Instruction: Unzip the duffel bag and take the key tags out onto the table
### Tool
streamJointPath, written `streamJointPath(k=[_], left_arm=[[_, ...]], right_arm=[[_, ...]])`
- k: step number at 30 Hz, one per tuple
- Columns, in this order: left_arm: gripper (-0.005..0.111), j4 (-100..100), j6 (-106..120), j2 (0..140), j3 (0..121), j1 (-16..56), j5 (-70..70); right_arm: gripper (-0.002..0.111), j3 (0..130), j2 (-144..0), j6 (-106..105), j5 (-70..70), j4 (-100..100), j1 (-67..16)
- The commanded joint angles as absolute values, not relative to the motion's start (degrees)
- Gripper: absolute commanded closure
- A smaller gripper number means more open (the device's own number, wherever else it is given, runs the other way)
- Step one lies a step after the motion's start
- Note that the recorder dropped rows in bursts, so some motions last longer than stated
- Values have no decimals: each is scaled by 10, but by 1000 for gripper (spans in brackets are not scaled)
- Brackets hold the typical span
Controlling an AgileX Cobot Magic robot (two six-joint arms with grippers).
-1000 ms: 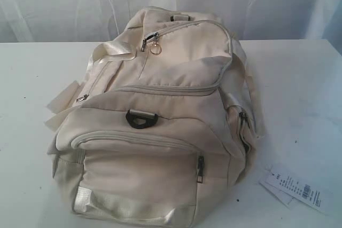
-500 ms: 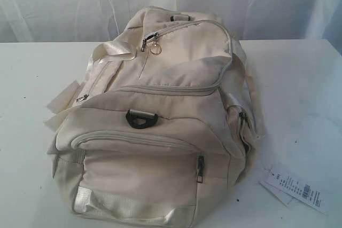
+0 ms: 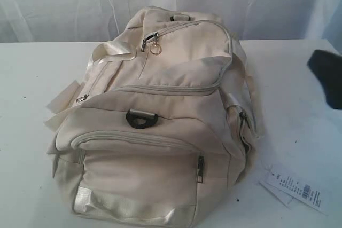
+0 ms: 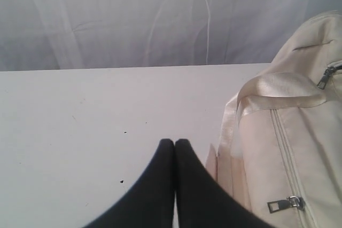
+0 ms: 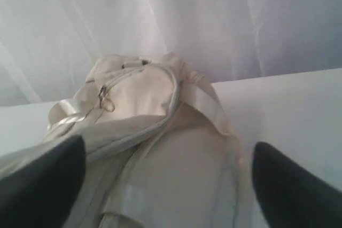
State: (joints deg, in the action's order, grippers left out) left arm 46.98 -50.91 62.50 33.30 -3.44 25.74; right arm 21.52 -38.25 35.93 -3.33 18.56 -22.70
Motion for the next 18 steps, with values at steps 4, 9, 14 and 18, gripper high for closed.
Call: streamJointPath(k=[4,9,14,18], left_arm=[[64,474,-492,624,338,-32,261],[33,460,-501,624,338,-32,254],[34,460,-503,624,338,-32,252],[34,460,-503,624,338,-32,252]], right_arm=[[19,219,-538,362,-175,226,-363],[19,223,-607,362,-183,243,-394],[19,223,-648,367,-256,243,-417],[22,247,-686,367,-224,238,-428]])
